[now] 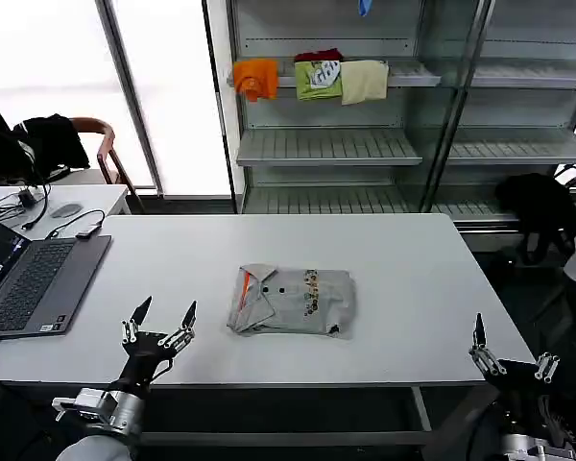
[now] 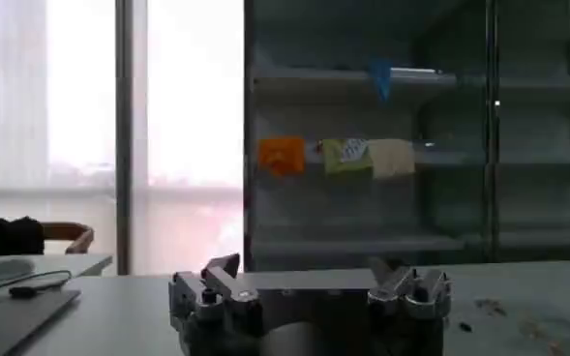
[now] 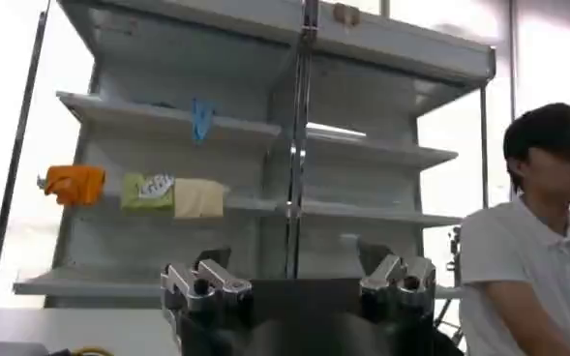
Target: Fold and organize the clothes.
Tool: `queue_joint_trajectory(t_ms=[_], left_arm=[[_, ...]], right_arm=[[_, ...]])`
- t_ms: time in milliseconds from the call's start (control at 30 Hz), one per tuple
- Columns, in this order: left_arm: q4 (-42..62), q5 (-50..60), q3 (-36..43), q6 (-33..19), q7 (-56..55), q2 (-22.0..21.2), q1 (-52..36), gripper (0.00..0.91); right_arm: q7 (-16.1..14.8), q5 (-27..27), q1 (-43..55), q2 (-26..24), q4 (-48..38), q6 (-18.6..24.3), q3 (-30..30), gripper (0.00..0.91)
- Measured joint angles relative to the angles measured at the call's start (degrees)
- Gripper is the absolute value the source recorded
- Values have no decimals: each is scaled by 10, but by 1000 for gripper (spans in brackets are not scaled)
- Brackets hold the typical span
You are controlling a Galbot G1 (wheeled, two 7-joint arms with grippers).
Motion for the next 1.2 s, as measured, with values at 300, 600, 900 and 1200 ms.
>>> queue_joint_trajectory(t_ms=[300,600,900,1200], left_arm=[[0,0,-4,-3,0,0,2,907],[13,-10,-21,-8,8,12,7,907],[27,-25,-47,-20,17,21,20,907],[24,-30,-60,-25,17,15,27,907]], right_arm=[[5,-3,-3,3,-8,19,-1,907],[2,-2,-10,-1,-9,24,6,907],[0,3,-19,-5,-6,19,16,907],[-4,5,-29,-5,5,18,27,907]])
